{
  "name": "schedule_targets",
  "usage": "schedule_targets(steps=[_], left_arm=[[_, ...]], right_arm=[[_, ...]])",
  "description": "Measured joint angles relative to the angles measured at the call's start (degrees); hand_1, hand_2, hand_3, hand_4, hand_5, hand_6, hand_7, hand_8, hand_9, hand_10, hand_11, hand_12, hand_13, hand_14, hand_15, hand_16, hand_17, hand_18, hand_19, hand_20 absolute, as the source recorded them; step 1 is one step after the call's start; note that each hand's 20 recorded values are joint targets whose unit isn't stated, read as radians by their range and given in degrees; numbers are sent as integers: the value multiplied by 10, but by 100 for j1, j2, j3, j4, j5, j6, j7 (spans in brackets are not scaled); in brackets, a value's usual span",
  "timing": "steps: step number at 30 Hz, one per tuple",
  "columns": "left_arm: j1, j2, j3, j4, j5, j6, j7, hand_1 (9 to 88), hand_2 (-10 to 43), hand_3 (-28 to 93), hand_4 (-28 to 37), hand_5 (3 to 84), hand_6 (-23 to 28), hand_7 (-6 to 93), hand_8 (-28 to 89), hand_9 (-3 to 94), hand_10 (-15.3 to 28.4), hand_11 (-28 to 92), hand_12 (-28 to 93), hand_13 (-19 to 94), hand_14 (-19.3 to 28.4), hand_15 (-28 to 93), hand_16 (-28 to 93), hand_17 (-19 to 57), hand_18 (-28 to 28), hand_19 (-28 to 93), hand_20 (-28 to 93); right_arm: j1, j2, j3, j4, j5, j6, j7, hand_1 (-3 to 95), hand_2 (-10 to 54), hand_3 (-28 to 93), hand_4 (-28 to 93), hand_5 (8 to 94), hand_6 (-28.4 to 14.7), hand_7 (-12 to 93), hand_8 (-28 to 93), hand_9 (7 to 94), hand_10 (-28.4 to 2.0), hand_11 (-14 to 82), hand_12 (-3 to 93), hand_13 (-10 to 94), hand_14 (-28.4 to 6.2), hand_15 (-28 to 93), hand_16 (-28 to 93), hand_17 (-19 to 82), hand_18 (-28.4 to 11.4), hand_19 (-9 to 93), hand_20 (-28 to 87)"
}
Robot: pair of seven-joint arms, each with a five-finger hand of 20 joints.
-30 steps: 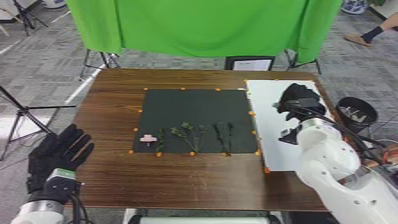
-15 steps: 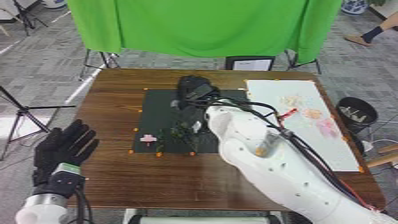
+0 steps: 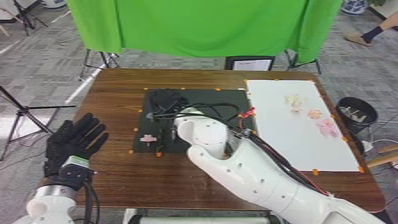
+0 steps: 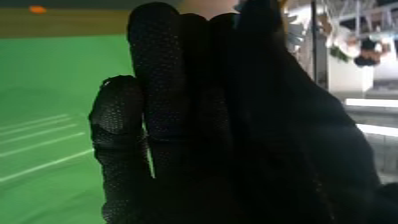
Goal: Arrange flowers
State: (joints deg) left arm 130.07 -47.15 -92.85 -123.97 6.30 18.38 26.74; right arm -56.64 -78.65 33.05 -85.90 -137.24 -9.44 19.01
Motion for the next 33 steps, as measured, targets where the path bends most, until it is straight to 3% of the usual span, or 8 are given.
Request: schedule_targets(steps=[8, 12, 16, 18, 22, 26, 33], left_arm=[[8, 6, -6, -6, -34, -4, 17, 295, 164, 736, -277, 504, 100, 174, -85, 421, 162, 270, 131, 301, 173, 491, -70, -61, 177, 442, 141], [8, 6, -6, -6, -39, -6, 12, 295, 165, 736, -277, 504, 100, 173, -85, 421, 163, 269, 132, 301, 173, 491, -70, -60, 177, 441, 141], [7, 6, 7, -6, -40, -5, 10, 295, 165, 738, -276, 504, 101, 173, -85, 422, 162, 270, 131, 302, 173, 491, -70, -61, 177, 441, 141], [2, 7, 22, -5, -40, -4, 1, 295, 165, 737, -276, 504, 101, 173, -85, 422, 162, 270, 131, 302, 172, 491, -70, -60, 177, 441, 141], [1, 25, 40, -5, -37, 0, -6, 296, 166, 736, -276, 504, 101, 173, -85, 422, 161, 271, 131, 302, 173, 492, -71, -61, 177, 442, 141], [1, 50, 50, -5, -34, 2, -6, 296, 166, 736, -276, 504, 100, 173, -85, 422, 162, 271, 131, 302, 173, 492, -71, -61, 177, 443, 142], [-24, 102, 147, -5, -28, 18, 2, 296, 166, 737, -276, 504, 101, 172, -85, 422, 162, 271, 131, 302, 172, 492, -71, -60, 177, 442, 141]], right_arm=[[16, 45, -9, 69, 19, -97, 89, 591, -57, 609, -283, 746, 12, 246, -9, 767, -88, 78, 259, 728, -64, 376, 356, 380, -200, 827, 383], [15, 54, 8, 65, 42, -159, 166, 559, -25, 633, -283, 651, -7, 256, -39, 671, -106, 138, 168, 699, -77, 412, 314, 377, -196, 833, 367], [7, 53, 42, 50, 128, -99, 119, 531, 64, 697, -283, 502, 28, 227, -149, 497, -90, 102, 137, 567, -68, 428, 315, 316, -178, 791, 372], [-49, 21, 225, 46, 103, -123, -212, 536, 100, 691, -283, 463, 32, 220, -154, 452, -84, 87, 129, 539, -68, 429, 308, 303, -173, 777, 375], [-154, -133, 817, 25, -165, -928, -1378, 541, 127, 706, -283, 438, 26, 197, -153, 434, -77, 77, 124, 533, -63, 420, 308, 296, -172, 767, 379], [-83, -260, 839, 16, -445, -1945, -1537, 545, 158, 709, -283, 428, 8, 166, -141, 426, -75, 70, 119, 540, -66, 424, 312, 293, -169, 761, 386], [-75, -582, 839, 324, -592, -2170, -1392, 540, 163, 718, -283, 398, -7, 153, -130, 396, -80, 81, 112, 540, -67, 432, 305, 294, -174, 761, 392]])
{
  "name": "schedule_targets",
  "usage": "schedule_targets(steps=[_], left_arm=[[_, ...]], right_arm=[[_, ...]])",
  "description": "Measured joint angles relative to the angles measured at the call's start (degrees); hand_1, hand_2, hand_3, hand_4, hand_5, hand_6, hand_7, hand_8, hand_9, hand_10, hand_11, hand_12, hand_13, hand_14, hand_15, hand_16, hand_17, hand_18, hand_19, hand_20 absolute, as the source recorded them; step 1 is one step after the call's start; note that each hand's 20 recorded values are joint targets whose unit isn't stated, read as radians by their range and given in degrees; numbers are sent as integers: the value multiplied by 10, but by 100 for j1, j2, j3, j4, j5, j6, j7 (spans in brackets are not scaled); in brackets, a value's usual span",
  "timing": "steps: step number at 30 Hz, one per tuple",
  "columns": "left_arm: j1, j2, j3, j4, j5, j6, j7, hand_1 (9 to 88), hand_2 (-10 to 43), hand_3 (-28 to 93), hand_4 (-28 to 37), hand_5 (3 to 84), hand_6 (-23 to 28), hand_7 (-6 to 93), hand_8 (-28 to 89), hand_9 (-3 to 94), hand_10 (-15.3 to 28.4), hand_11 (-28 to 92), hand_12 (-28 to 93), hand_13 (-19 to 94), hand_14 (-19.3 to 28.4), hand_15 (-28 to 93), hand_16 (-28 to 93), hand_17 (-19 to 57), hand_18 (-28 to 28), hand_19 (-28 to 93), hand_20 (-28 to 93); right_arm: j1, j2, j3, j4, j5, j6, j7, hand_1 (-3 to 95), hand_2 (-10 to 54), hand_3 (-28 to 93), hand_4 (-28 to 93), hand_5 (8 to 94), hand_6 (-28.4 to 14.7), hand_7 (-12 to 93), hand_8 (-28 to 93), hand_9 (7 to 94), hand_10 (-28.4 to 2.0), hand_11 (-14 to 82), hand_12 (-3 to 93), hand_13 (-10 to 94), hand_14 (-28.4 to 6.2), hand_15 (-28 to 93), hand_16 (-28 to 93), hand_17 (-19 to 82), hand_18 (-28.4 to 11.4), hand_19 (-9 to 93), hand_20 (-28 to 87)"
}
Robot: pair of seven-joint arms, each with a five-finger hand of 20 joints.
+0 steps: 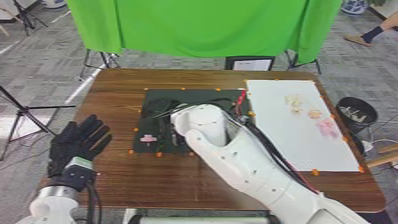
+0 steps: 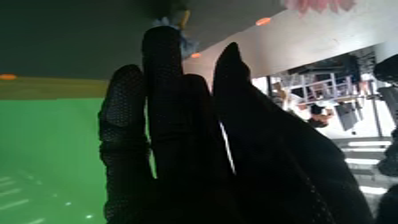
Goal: Arrange flowers
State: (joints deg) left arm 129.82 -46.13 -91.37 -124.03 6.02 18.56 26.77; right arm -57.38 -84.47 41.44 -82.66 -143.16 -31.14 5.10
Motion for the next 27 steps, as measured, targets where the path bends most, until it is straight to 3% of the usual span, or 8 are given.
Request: schedule_targets(steps=[15, 17, 21, 24, 27], left_arm=[[-71, 159, 346, -43, -76, 185, 340, 295, 166, 737, -276, 504, 101, 173, -85, 422, 163, 270, 131, 302, 173, 493, -71, -60, 177, 442, 140], [-56, 138, 275, -38, -56, 156, 269, 295, 166, 737, -276, 504, 101, 173, -85, 422, 163, 270, 131, 302, 173, 493, -71, -60, 177, 443, 141], [27, -31, -161, -28, -35, 75, -122, 295, 166, 737, -276, 504, 101, 173, -85, 421, 162, 271, 131, 302, 172, 492, -71, -60, 177, 443, 141], [25, -71, -193, -12, -25, 63, -133, 293, 168, 734, -278, 504, 101, 173, -85, 421, 161, 271, 131, 302, 172, 492, -71, -60, 177, 443, 140], [25, -72, -164, -7, -24, 60, -101, 291, 168, 735, -278, 504, 102, 173, -85, 421, 162, 271, 131, 302, 172, 493, -71, -60, 177, 443, 140]], right_arm=[[50, -74, -61, 80, -44, -428, 365, 506, 153, 735, -283, 460, -13, 172, -132, 444, -92, 105, 121, 551, -81, 456, 286, 305, -188, 774, 395], [57, -58, -78, 77, -16, -428, 412, 503, 151, 736, -283, 454, -12, 173, -132, 443, -93, 104, 121, 551, -82, 459, 282, 305, -189, 775, 394], [56, -31, -78, 61, 17, -422, 443, 494, 136, 747, -283, 463, -9, 184, -133, 440, -94, 105, 121, 551, -84, 464, 278, 307, -192, 777, 391], [53, -21, -67, 41, 26, -431, 443, 463, 104, 783, -283, 437, -12, 196, -144, 412, -128, 106, 121, 536, -95, 483, 259, 306, -202, 781, 381], [43, -21, -17, -3, 103, -492, 446, 445, 79, 807, -283, 426, -18, 201, -148, 392, -144, 107, 122, 526, -102, 499, 239, 304, -206, 784, 372]])
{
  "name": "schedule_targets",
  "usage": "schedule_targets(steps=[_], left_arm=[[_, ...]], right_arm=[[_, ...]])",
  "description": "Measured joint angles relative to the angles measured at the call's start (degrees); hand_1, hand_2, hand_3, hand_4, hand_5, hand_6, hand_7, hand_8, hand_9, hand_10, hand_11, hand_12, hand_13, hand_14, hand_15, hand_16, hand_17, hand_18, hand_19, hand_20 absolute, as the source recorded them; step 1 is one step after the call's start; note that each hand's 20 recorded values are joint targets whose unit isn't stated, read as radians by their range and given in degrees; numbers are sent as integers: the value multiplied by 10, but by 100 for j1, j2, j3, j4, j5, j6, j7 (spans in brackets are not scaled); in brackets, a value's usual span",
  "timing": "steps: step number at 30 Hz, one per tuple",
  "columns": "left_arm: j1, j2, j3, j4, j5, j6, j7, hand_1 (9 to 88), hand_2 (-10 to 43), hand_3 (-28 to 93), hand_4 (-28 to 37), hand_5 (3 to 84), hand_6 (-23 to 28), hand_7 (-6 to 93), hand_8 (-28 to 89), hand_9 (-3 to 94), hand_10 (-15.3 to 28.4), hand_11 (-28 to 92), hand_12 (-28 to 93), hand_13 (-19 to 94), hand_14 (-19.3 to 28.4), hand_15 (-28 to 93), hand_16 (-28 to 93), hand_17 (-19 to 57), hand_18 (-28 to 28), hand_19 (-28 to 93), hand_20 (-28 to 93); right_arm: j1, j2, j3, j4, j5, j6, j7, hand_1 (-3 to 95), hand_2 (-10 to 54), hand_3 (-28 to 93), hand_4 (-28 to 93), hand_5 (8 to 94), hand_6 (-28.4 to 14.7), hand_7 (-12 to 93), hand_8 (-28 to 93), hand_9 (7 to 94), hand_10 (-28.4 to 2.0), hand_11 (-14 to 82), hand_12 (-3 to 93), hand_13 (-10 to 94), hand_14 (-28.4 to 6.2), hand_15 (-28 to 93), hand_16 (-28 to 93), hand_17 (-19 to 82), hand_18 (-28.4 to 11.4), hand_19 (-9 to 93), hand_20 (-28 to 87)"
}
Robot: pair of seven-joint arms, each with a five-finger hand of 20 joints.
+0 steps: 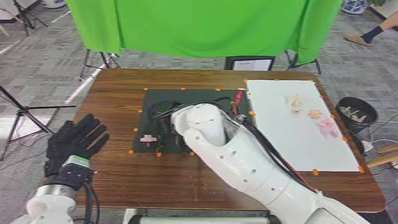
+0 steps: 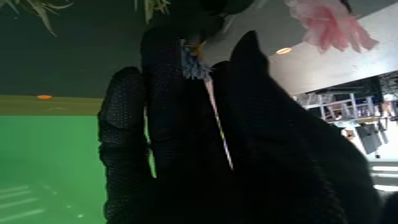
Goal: Arrange flowers
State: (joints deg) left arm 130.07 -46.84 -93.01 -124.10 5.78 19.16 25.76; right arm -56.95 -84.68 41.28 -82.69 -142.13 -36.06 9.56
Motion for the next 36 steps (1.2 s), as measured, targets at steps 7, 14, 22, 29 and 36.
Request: schedule_targets(steps=[7, 14, 22, 29, 36], left_arm=[[22, -12, 10, 1, 0, -18, 40, 290, 168, 736, -280, 503, 101, 172, -85, 421, 163, 270, 131, 301, 172, 492, -71, -61, 177, 442, 140], [65, -102, -6, 12, 6, -74, 41, 289, 167, 737, -278, 502, 101, 172, -85, 421, 164, 269, 131, 302, 172, 492, -70, -60, 176, 441, 140], [203, -255, -257, 19, 200, -354, -150, 284, 164, 727, -281, 505, 98, 138, -85, 431, 146, 208, 101, 287, 155, 398, -90, -62, 172, 428, 130], [375, -313, -433, 17, 693, -505, -265, 276, 162, 728, -282, 491, 76, 97, -84, 406, 129, 150, 73, 195, 94, 253, -116, -70, 141, 402, 112], [579, -317, -504, -39, 584, -497, -186, 273, 160, 733, -282, 455, 89, 106, -74, 382, 136, 169, 90, 209, 126, 292, -90, -73, 145, 410, 115]], right_arm=[[-82, 32, 174, -312, 228, -69, 23, 396, -14, 853, -282, 406, -38, 182, -140, 333, -166, 99, 121, 473, -131, 553, 157, 289, -216, 790, 355], [-284, 201, 650, -1139, 917, -465, 320, 364, -40, 826, -282, 411, -51, 153, -127, 334, -178, 91, 121, 453, -149, 538, 141, 276, -229, 793, 356], [-1119, 842, 1777, -2498, 2136, 1007, 2045, 339, -52, 800, -278, 428, -68, 122, -107, 372, -195, 93, 125, 432, -171, 505, 141, 272, -237, 808, 363], [-1992, 1759, 3007, -2842, 2440, 1636, 3099, 342, -71, 785, -273, 430, -76, 116, -103, 379, -199, 97, 126, 434, -175, 518, 144, 278, -237, 821, 363], [-3102, 2781, 4056, -3226, 2562, 1728, 3572, 348, -92, 784, -279, 421, -78, 107, -99, 368, -188, 96, 122, 437, -174, 518, 145, 280, -238, 828, 359]])
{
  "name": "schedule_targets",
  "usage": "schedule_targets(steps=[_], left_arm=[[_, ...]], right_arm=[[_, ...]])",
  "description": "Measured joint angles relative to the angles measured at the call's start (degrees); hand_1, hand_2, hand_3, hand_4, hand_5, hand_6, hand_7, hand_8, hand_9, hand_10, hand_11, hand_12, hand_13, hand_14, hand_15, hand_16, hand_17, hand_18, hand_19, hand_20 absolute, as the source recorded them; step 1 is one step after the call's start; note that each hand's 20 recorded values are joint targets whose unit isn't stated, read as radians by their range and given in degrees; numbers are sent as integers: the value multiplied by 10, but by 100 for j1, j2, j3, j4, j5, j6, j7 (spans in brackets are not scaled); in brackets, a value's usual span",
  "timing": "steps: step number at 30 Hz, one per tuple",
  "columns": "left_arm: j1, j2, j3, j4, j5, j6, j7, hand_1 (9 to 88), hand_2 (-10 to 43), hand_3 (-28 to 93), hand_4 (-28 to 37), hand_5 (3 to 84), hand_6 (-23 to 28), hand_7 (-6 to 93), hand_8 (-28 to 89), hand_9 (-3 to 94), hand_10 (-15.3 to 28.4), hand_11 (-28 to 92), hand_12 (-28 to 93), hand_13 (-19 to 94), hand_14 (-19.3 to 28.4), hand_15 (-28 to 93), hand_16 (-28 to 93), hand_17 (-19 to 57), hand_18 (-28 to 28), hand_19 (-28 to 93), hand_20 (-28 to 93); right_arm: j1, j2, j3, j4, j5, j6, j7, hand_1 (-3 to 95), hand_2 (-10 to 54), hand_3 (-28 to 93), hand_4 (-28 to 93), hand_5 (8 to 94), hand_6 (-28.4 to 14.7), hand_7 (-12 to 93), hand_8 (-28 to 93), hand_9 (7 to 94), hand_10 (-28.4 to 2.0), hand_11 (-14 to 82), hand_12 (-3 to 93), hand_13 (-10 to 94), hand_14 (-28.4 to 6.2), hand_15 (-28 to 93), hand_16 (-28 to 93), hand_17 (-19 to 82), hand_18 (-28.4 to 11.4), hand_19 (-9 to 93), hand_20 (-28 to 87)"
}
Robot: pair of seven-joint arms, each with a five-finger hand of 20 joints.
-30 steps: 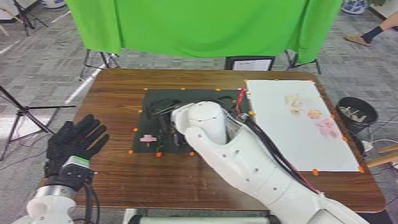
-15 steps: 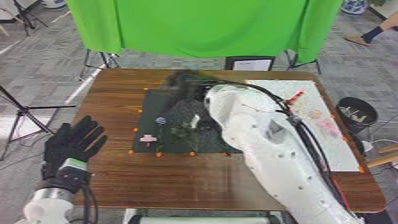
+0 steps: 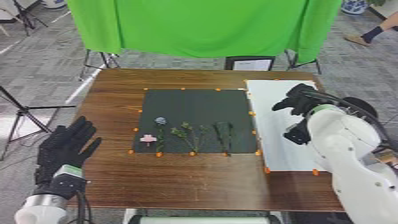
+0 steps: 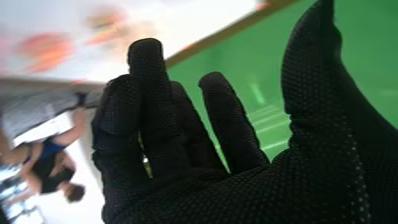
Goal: Arrange flowers
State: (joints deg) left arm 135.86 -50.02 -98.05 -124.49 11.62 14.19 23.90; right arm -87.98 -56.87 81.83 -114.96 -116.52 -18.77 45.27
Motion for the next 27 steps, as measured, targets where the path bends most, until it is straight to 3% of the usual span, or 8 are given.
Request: schedule_targets(steps=[9, 18, 21, 27], left_arm=[[72, 3, 98, -97, -202, 189, 241, 239, 175, 712, -283, 381, 79, 101, -75, 329, 128, 153, 85, 153, 110, 260, -95, -79, 143, 398, 107], [71, -7, 132, -67, -286, 153, 212, 232, 180, 707, -283, 406, 88, 108, -72, 339, 135, 161, 92, 175, 134, 286, -85, -78, 146, 401, 107], [87, -8, 107, -67, -285, 140, 207, 244, 175, 715, -282, 428, 93, 115, -71, 353, 138, 174, 97, 212, 147, 311, -82, -76, 152, 406, 109], [97, -18, 70, -60, -255, 72, 164, 254, 172, 718, -283, 444, 96, 128, -74, 371, 143, 188, 101, 241, 160, 344, -77, -73, 158, 411, 110]], right_arm=[[-613, 574, 564, 93, -36, 33, -3, 387, -95, 796, -282, 393, -57, 110, -107, 327, -150, 91, 110, 426, -164, 509, 147, 269, -241, 819, 362], [-570, 712, 751, 615, 100, 5, 379, 402, -95, 791, -282, 389, -59, 113, -111, 323, -154, 102, 95, 436, -165, 498, 138, 277, -241, 819, 361], [-515, 736, 786, 770, 215, -10, 523, 442, -95, 792, -282, 449, -44, 140, -122, 414, -123, 117, 93, 493, -145, 488, 140, 293, -230, 821, 352], [-511, 756, 941, 1098, 712, -35, 169, 476, -95, 784, -282, 447, -36, 152, -130, 416, -107, 123, 91, 501, -131, 476, 142, 293, -223, 814, 345]])
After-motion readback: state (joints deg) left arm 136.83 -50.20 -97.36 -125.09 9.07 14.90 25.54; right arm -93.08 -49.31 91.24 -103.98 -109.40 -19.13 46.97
